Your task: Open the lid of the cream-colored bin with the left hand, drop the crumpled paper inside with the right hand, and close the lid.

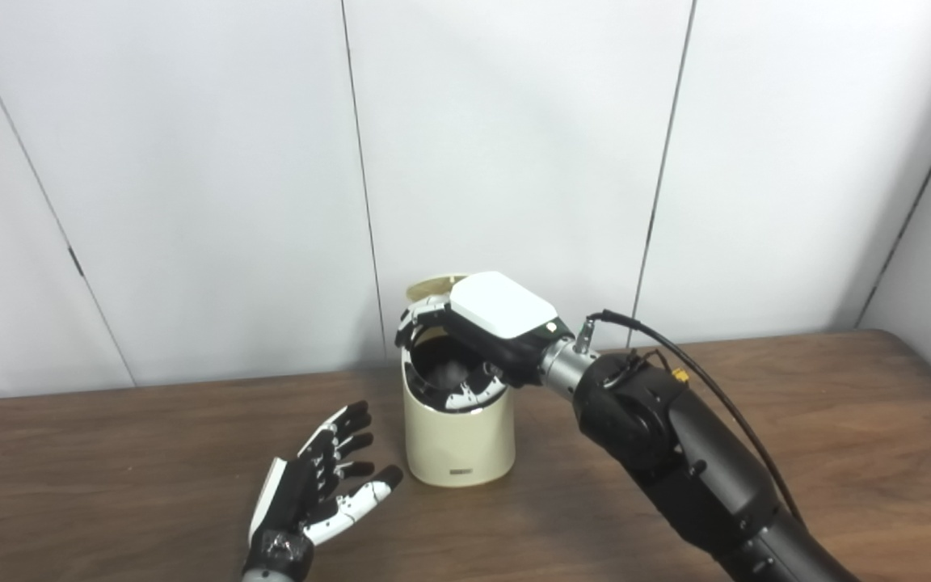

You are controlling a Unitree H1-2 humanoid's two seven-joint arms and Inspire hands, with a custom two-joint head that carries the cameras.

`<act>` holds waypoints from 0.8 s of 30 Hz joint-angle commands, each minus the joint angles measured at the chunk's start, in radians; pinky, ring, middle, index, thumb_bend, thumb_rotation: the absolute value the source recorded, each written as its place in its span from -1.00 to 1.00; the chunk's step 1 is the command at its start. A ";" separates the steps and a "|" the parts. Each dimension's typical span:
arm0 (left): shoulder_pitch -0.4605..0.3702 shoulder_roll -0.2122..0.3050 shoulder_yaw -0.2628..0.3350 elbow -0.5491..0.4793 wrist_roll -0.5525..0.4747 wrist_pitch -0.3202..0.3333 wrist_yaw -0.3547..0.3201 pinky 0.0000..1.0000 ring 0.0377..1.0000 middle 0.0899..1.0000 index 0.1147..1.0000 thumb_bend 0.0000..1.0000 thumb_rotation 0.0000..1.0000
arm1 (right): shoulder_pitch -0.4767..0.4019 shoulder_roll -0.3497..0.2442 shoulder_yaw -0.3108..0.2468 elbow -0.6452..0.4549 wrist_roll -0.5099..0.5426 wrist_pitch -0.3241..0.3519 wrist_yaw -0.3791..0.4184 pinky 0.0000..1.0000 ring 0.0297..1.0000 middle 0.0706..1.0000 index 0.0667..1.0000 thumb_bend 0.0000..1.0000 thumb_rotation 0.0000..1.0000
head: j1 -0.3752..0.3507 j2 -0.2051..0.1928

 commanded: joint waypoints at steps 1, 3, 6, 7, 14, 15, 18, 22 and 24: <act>-0.035 0.003 -0.001 -0.023 0.005 -0.029 0.004 0.46 0.69 0.75 0.81 0.44 -0.51 | -0.028 -0.021 -0.011 -0.014 -0.008 -0.004 -0.001 0.30 0.63 0.69 0.47 0.64 -1.00 | 0.000 0.001; -0.035 0.004 -0.001 -0.022 0.003 -0.030 0.003 0.47 0.69 0.75 0.81 0.44 -0.50 | -0.027 -0.023 -0.010 -0.014 -0.012 -0.004 -0.001 0.33 0.67 0.74 0.55 0.65 -1.00 | 0.000 0.001; -0.036 0.005 -0.003 -0.023 0.004 -0.032 0.002 0.45 0.69 0.75 0.82 0.43 -0.49 | -0.025 -0.024 -0.012 -0.014 -0.011 -0.002 -0.002 0.36 0.71 0.80 0.66 0.66 -1.00 | -0.002 0.003; -0.035 0.005 -0.002 -0.023 0.003 -0.030 0.001 0.44 0.69 0.75 0.82 0.43 -0.50 | -0.025 -0.023 -0.013 -0.015 -0.011 0.000 -0.002 0.36 0.71 0.81 0.70 0.67 -1.00 | -0.001 0.003; -0.036 0.005 -0.002 -0.022 -0.001 -0.029 -0.001 0.46 0.69 0.76 0.81 0.42 -0.52 | -0.023 -0.025 -0.015 -0.020 -0.013 0.005 0.000 0.35 0.69 0.83 0.71 0.67 -1.00 | 0.001 0.003; -0.037 0.005 -0.002 -0.022 0.000 -0.028 -0.001 0.45 0.69 0.76 0.81 0.42 -0.52 | -0.022 -0.026 -0.016 -0.020 -0.012 0.003 -0.003 0.36 0.69 0.83 0.71 0.66 -1.00 | 0.002 0.003; -0.037 0.004 -0.001 -0.022 0.001 -0.029 0.001 0.44 0.68 0.75 0.80 0.42 -0.54 | -0.016 -0.023 -0.026 -0.020 -0.001 -0.021 -0.035 0.29 0.59 0.71 0.58 0.67 -1.00 | 0.001 0.002; -0.037 0.008 -0.001 -0.020 0.002 -0.030 0.000 0.45 0.68 0.74 0.80 0.42 -0.53 | -0.003 -0.010 -0.046 -0.023 -0.002 -0.053 -0.106 0.09 0.31 0.41 0.28 0.60 -0.97 | -0.002 0.001; -0.037 0.008 -0.001 -0.020 0.000 -0.030 -0.001 0.45 0.68 0.74 0.80 0.43 -0.51 | 0.007 -0.001 -0.059 -0.037 -0.005 -0.047 -0.128 0.01 0.20 0.30 0.21 0.55 -0.93 | -0.002 0.001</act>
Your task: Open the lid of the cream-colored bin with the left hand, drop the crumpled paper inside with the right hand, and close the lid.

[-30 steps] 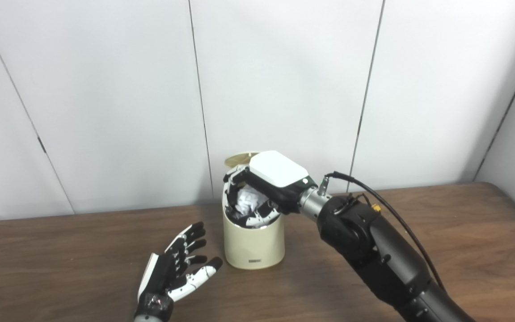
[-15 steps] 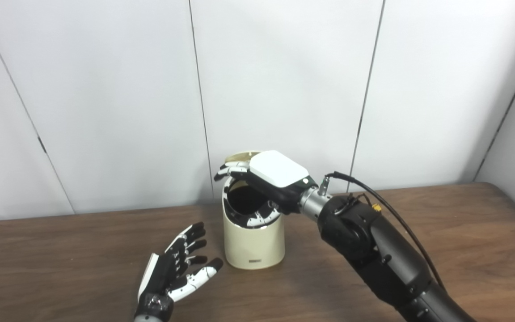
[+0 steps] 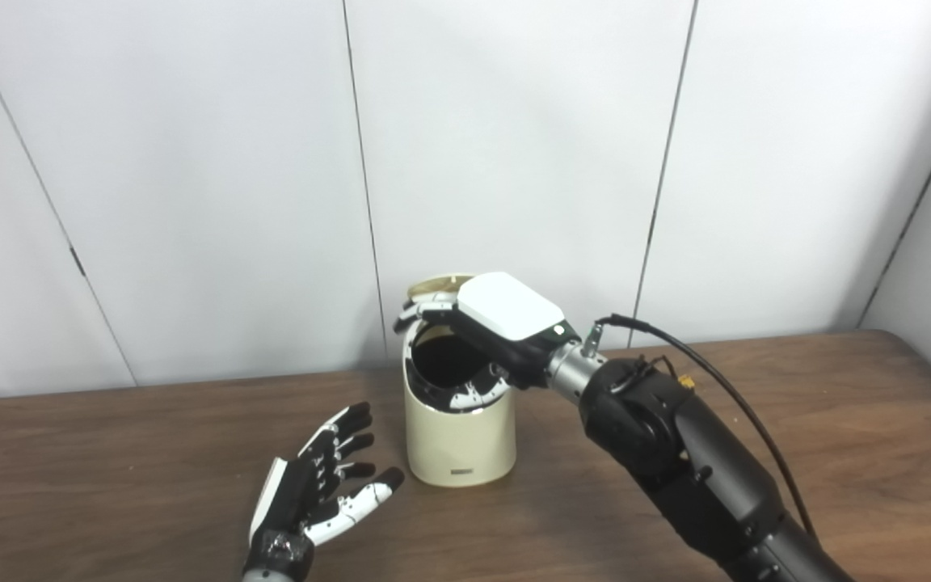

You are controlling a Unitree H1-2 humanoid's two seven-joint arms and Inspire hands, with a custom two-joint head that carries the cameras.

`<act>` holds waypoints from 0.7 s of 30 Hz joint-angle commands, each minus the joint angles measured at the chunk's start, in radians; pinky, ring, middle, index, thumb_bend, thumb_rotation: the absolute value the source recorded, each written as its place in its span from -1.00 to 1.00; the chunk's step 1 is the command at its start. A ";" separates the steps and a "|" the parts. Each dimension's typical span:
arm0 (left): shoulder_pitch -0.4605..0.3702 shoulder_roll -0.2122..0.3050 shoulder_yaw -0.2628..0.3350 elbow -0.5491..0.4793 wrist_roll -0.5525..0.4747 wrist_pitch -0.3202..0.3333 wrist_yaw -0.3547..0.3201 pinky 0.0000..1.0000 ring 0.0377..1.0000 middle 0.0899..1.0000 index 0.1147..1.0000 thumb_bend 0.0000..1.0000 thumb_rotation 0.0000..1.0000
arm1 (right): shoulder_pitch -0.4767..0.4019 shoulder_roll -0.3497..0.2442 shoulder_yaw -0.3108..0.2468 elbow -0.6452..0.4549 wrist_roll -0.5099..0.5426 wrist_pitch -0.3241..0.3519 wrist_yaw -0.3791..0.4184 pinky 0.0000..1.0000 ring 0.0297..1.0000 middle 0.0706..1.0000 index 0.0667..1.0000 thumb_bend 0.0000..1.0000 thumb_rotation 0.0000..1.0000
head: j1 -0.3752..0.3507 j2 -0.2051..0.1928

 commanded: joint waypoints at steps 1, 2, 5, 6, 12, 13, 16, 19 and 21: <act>-0.037 0.005 0.000 -0.020 0.000 -0.028 0.001 0.45 0.68 0.75 0.80 0.43 -0.51 | -0.025 0.003 -0.033 -0.045 -0.004 -0.002 -0.052 -0.02 0.15 0.23 0.18 0.51 -0.92 | 0.000 0.001; -0.037 0.005 0.000 -0.021 0.000 -0.027 0.001 0.45 0.69 0.75 0.81 0.43 -0.51 | -0.018 0.006 -0.041 -0.056 -0.003 0.002 -0.060 -0.05 0.11 0.18 0.16 0.49 -0.92 | 0.000 0.001; -0.039 0.006 0.000 -0.017 -0.001 -0.030 0.000 0.46 0.69 0.76 0.81 0.43 -0.50 | 0.004 0.015 -0.071 -0.083 -0.004 -0.001 -0.106 -0.18 -0.04 -0.08 -0.04 0.10 -0.96 | 0.001 0.001; -0.039 0.006 0.001 -0.016 -0.002 -0.030 0.000 0.46 0.69 0.76 0.81 0.43 -0.50 | 0.012 0.018 -0.081 -0.094 -0.001 0.000 -0.116 -0.22 -0.08 -0.11 -0.05 0.07 -0.98 | 0.001 0.001; -0.036 0.009 0.000 -0.021 0.001 -0.028 -0.001 0.46 0.70 0.76 0.81 0.43 -0.49 | 0.059 0.030 -0.157 -0.175 0.033 0.029 -0.142 -0.37 -0.18 -0.15 -0.05 0.04 -0.99 | -0.003 0.002; -0.036 0.010 -0.001 -0.021 0.003 -0.030 -0.001 0.46 0.69 0.76 0.81 0.43 -0.48 | 0.064 0.029 -0.167 -0.185 0.040 0.030 -0.142 -0.37 -0.18 -0.15 -0.05 0.05 -0.99 | -0.003 0.002; -0.037 0.009 -0.001 -0.020 0.002 -0.030 0.000 0.45 0.69 0.75 0.80 0.43 -0.48 | 0.077 0.030 -0.205 -0.205 0.097 0.022 -0.146 -0.34 -0.16 -0.14 -0.05 0.05 -1.00 | 0.000 0.004; -0.038 0.011 -0.001 -0.016 0.004 -0.032 0.001 0.45 0.68 0.74 0.80 0.43 -0.50 | 0.114 0.032 -0.258 -0.231 0.185 0.014 -0.157 -0.31 -0.15 -0.12 -0.06 0.05 -1.00 | -0.002 0.004; -0.040 0.012 -0.001 -0.013 0.004 -0.034 0.001 0.45 0.68 0.74 0.80 0.43 -0.51 | 0.145 0.033 -0.288 -0.253 0.219 0.026 -0.162 -0.29 -0.15 -0.12 -0.06 0.06 -1.00 | -0.002 0.004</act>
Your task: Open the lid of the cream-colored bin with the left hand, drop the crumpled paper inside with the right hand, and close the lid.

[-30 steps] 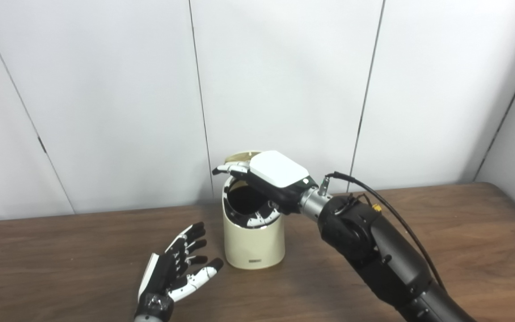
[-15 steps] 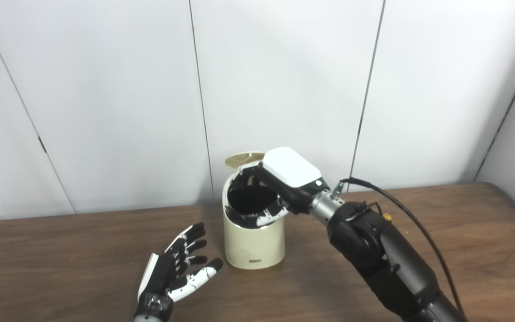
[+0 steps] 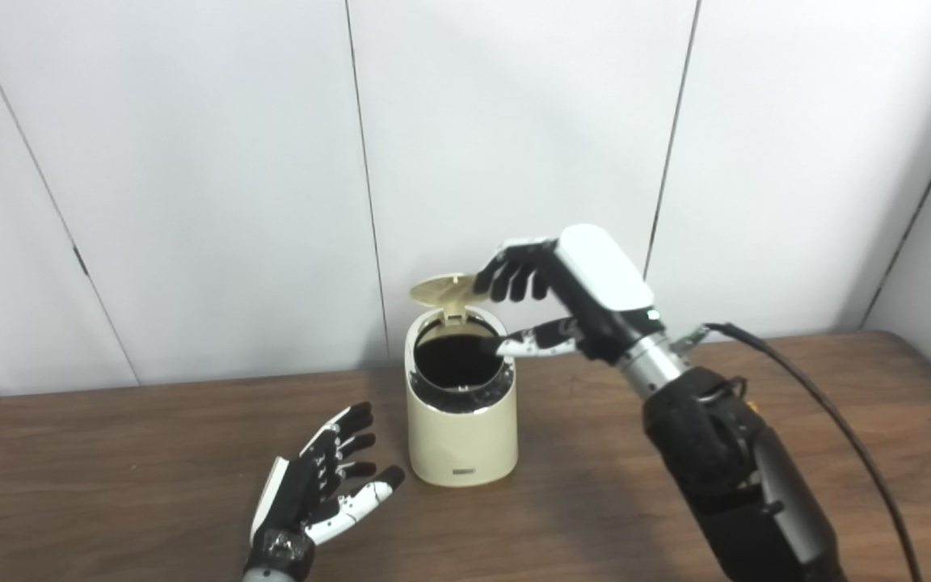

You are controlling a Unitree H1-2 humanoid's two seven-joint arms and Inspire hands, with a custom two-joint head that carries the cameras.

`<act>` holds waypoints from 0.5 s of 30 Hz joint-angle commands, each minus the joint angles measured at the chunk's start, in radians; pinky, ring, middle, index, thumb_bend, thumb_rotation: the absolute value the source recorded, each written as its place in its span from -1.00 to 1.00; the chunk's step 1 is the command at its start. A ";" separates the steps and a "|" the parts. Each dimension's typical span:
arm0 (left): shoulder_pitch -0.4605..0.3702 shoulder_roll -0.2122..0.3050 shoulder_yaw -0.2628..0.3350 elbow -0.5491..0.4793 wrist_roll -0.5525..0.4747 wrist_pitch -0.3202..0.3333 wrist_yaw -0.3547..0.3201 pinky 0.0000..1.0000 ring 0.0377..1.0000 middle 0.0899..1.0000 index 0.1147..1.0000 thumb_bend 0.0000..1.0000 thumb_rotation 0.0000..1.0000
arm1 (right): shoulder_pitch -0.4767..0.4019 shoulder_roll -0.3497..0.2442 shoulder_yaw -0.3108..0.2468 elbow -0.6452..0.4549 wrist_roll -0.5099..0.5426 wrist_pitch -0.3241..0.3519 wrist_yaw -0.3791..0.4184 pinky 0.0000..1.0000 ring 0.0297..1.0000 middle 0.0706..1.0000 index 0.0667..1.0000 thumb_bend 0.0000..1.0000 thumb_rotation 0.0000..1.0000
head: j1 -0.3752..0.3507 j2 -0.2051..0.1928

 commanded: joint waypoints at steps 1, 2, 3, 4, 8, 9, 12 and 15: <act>-0.040 0.008 0.001 -0.012 0.004 -0.034 0.002 0.45 0.68 0.74 0.80 0.42 -0.51 | 0.004 0.001 -0.039 -0.050 0.051 0.002 -0.035 -0.30 -0.15 -0.13 -0.05 0.06 -1.00 | -0.001 0.001; -0.041 0.007 0.001 -0.011 0.002 -0.034 0.002 0.45 0.68 0.74 0.79 0.43 -0.51 | 0.021 0.010 -0.060 -0.057 0.085 0.020 -0.031 -0.31 -0.16 -0.13 -0.04 0.05 -1.00 | -0.001 0.001; -0.042 0.008 0.002 -0.010 0.000 -0.034 0.002 0.45 0.68 0.74 0.80 0.44 -0.51 | 0.038 0.018 -0.078 -0.063 0.112 0.040 -0.030 -0.37 -0.22 -0.15 -0.03 0.05 -1.00 | -0.001 0.000; -0.042 0.007 0.003 -0.010 -0.003 -0.033 0.001 0.45 0.68 0.74 0.80 0.44 -0.50 | 0.055 0.025 -0.096 -0.062 0.139 0.051 -0.035 -0.39 -0.23 -0.15 -0.02 0.05 -1.00 | -0.002 0.000; -0.043 0.008 0.004 -0.009 -0.012 -0.035 -0.005 0.45 0.69 0.74 0.80 0.44 -0.53 | 0.114 0.054 -0.166 -0.045 0.254 0.106 -0.040 -0.21 -0.10 0.05 -0.06 0.05 -0.86 | -0.001 -0.003; -0.042 0.007 0.004 -0.009 -0.013 -0.036 -0.005 0.45 0.69 0.75 0.80 0.44 -0.53 | 0.132 0.058 -0.183 -0.028 0.293 0.111 -0.038 -0.16 -0.06 0.16 -0.07 0.04 -0.78 | 0.000 -0.004; -0.041 0.007 0.005 -0.010 -0.013 -0.037 -0.005 0.44 0.68 0.74 0.79 0.44 -0.56 | 0.164 0.064 -0.208 0.017 0.388 0.105 -0.026 0.22 0.27 0.50 0.45 0.55 -0.59 | 0.001 -0.005; -0.041 0.007 0.005 -0.011 -0.011 -0.040 -0.004 0.43 0.68 0.74 0.79 0.42 -0.58 | 0.191 0.057 -0.203 0.064 0.424 0.051 -0.032 0.18 0.44 0.64 0.60 0.61 -0.49 | 0.001 -0.004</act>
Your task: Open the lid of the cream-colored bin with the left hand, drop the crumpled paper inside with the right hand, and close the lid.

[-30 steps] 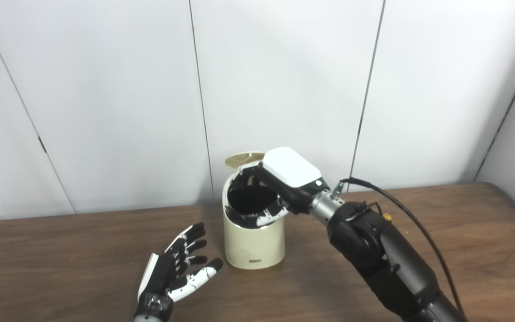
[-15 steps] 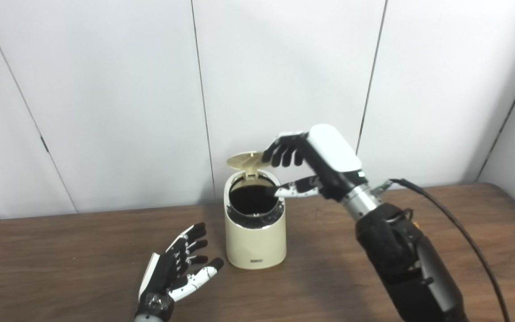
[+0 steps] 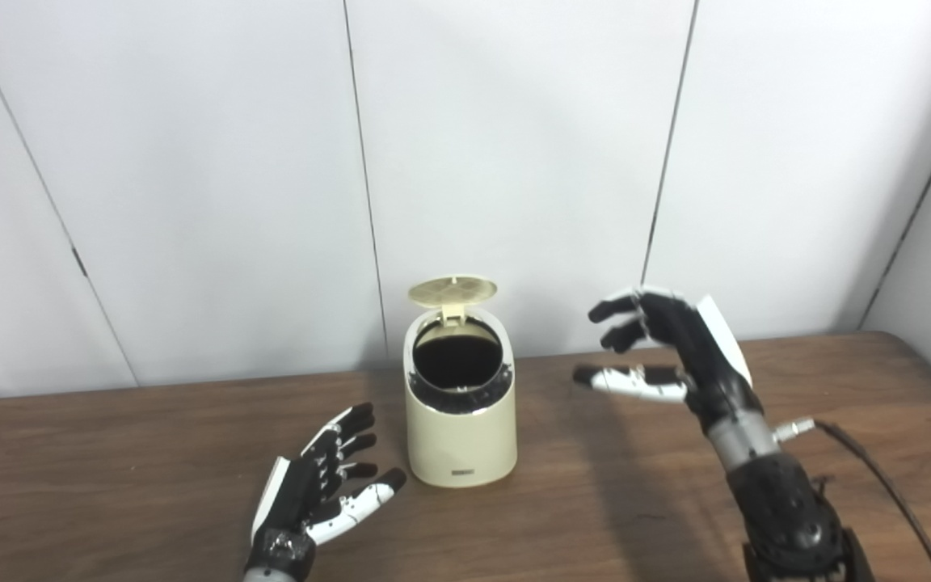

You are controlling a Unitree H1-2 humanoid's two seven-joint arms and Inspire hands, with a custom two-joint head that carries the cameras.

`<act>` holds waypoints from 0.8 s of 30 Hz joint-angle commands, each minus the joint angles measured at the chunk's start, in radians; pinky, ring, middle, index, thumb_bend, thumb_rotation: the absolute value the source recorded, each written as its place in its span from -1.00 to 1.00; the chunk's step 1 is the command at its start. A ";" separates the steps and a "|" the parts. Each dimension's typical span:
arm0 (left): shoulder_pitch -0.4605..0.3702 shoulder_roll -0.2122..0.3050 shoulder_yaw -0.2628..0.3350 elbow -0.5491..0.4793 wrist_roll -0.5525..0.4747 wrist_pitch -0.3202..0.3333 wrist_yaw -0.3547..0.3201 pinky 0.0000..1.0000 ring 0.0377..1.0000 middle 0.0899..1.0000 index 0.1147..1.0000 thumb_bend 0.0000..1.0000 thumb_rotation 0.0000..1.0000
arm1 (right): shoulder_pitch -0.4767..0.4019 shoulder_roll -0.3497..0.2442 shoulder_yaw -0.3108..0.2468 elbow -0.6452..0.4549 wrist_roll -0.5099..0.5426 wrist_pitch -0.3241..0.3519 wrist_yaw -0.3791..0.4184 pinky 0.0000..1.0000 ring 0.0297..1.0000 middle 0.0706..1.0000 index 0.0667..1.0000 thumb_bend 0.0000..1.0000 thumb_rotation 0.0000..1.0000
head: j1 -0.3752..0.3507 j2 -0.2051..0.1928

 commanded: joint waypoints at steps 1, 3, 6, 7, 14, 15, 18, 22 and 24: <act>-0.040 0.003 0.003 -0.012 -0.008 -0.040 0.000 0.43 0.68 0.74 0.79 0.42 -0.58 | -0.021 -0.012 -0.002 -0.006 0.040 -0.074 -0.010 0.17 0.47 0.66 0.62 0.61 -0.50 | 0.000 0.000; -0.040 0.003 0.003 -0.012 -0.009 -0.040 -0.001 0.44 0.69 0.75 0.80 0.42 -0.56 | -0.010 -0.012 -0.002 0.031 0.089 -0.115 0.000 0.24 0.52 0.68 0.66 0.66 -0.47 | 0.002 0.001; -0.040 0.003 0.004 -0.010 -0.008 -0.043 0.001 0.44 0.69 0.75 0.81 0.42 -0.55 | 0.002 -0.002 -0.002 0.070 0.163 -0.156 0.017 0.28 0.53 0.69 0.68 0.75 -0.44 | 0.012 -0.002; -0.040 0.002 0.004 -0.009 -0.008 -0.045 0.001 0.45 0.69 0.75 0.81 0.41 -0.56 | 0.005 0.000 0.001 0.085 0.184 -0.174 0.023 0.29 0.52 0.71 0.69 0.75 -0.46 | 0.025 -0.004; -0.036 -0.010 0.002 -0.016 0.004 -0.043 0.018 0.44 0.68 0.73 0.78 0.44 -0.54 | 0.036 0.011 0.018 0.181 0.230 -0.325 0.019 0.25 0.51 0.74 0.71 0.80 -0.38 | 0.083 -0.012; -0.035 -0.012 0.002 -0.013 0.002 -0.047 0.018 0.43 0.67 0.73 0.78 0.44 -0.55 | 0.043 0.016 0.016 0.196 0.235 -0.344 0.014 0.27 0.51 0.73 0.70 0.80 -0.38 | 0.096 -0.020; -0.034 -0.016 0.000 -0.005 -0.003 -0.059 0.014 0.44 0.69 0.74 0.79 0.43 -0.59 | 0.053 0.017 0.009 0.237 0.250 -0.384 0.011 0.31 0.53 0.74 0.71 0.74 -0.43 | 0.107 -0.025; -0.032 -0.015 0.000 -0.002 -0.006 -0.070 0.010 0.42 0.70 0.76 0.81 0.42 -0.59 | 0.056 0.018 0.004 0.271 0.266 -0.402 0.012 0.33 0.54 0.76 0.73 0.70 -0.50 | 0.112 -0.028; -0.029 -0.016 0.004 -0.007 -0.012 -0.065 0.009 0.42 0.70 0.76 0.81 0.41 -0.58 | 0.063 0.025 0.002 0.265 0.266 -0.391 0.006 0.33 0.55 0.75 0.72 0.75 -0.47 | 0.110 -0.028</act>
